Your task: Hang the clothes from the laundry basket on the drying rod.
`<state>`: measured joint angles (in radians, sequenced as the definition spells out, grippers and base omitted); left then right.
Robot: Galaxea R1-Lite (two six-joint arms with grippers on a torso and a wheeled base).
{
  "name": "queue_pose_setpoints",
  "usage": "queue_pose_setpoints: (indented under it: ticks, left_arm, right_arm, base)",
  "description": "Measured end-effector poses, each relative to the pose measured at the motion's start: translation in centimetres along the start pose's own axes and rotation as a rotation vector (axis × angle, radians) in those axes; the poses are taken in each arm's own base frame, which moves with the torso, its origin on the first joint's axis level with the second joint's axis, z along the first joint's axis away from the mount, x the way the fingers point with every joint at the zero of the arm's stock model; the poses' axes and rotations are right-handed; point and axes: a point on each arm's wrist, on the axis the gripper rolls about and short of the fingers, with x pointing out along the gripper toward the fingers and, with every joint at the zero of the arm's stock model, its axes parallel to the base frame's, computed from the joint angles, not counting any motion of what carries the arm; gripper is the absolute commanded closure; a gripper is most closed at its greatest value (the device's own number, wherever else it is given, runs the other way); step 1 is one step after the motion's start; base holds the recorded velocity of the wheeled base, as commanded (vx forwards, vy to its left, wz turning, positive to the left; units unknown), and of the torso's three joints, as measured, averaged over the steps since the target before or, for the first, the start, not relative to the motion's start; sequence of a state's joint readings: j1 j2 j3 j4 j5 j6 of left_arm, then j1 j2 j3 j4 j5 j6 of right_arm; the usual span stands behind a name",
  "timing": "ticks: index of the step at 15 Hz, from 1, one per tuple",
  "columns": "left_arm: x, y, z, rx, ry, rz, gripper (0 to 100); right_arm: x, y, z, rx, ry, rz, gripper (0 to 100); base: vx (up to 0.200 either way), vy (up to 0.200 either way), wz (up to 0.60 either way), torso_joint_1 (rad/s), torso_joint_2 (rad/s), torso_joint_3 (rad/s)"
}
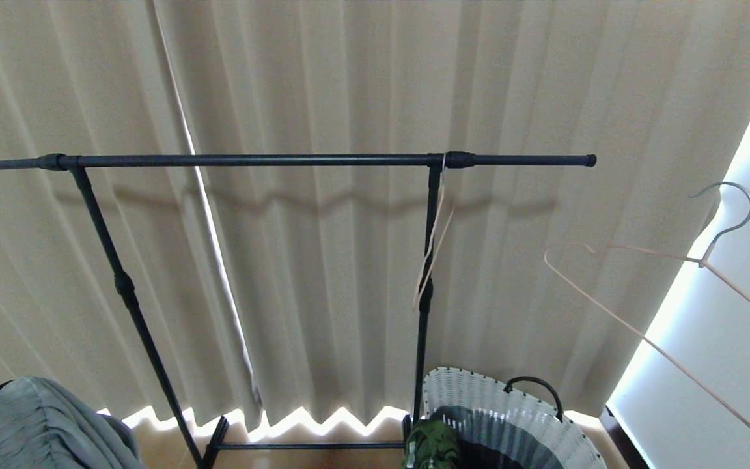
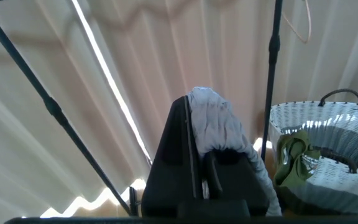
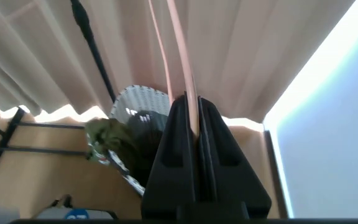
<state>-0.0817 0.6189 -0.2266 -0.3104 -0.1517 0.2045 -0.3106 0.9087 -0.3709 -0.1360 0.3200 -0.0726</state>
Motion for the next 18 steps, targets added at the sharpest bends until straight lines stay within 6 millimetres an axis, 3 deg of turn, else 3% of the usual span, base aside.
queue_pose_setpoints:
  ticks: [10, 18]
  left_arm:
    - [0.0, 0.0, 0.2, 0.002, -0.007, -0.001, 100]
    - [0.0, 0.0, 0.0, 0.002, 0.0, -0.003, 100]
  right_arm:
    - [-0.7, 0.8, 0.0, -0.001, -0.058, 0.059, 100]
    - [-1.7, 2.7, 0.3, 0.034, -0.092, 0.252, 100]
  base:
    - [0.0, 0.2, 0.0, 0.002, 0.0, 0.002]
    - [0.0, 0.2, 0.0, 0.004, 0.0, 0.001]
